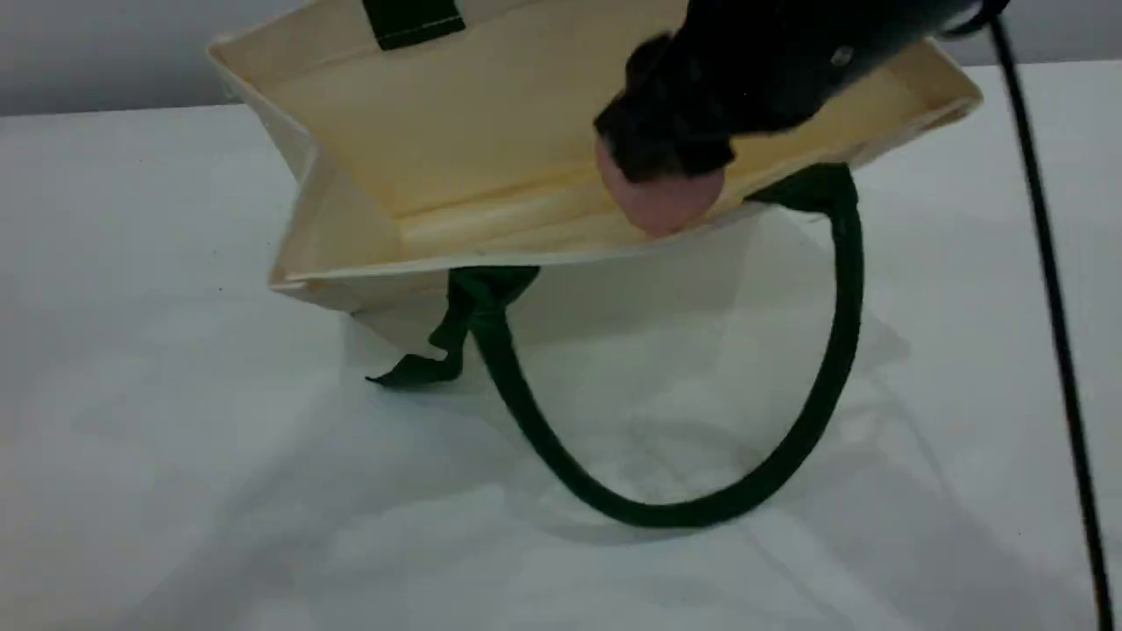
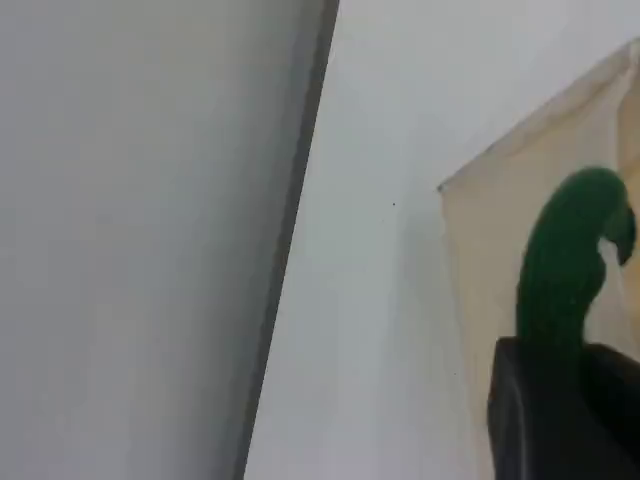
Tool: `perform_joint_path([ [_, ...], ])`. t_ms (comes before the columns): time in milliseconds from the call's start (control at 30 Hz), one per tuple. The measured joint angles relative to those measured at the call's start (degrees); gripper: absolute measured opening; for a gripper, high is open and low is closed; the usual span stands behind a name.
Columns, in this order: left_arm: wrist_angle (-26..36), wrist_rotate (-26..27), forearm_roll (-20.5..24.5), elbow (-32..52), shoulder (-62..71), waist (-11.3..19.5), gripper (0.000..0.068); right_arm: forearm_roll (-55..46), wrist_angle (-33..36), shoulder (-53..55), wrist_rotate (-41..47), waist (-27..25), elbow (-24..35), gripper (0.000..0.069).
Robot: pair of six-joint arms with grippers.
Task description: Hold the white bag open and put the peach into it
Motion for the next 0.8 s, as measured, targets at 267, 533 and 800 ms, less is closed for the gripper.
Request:
perform_joint_path([
  [267,0.1,0.0,0.1,0.0,0.0,0.0,0.0087,0.8,-7.0,4.8,0.3,0.0,0.0,0.0364],
  [533,0.1,0.0,0.1,0.0,0.0,0.0,0.0087,3.4,-6.8,2.7,2.7,0.0,0.0,0.0554],
  [800,0.1,0.0,1.3,0.0,0.0,0.0,0.0087,3.3,-0.4,-4.9,3.0,0.0,0.0,0.0587],
])
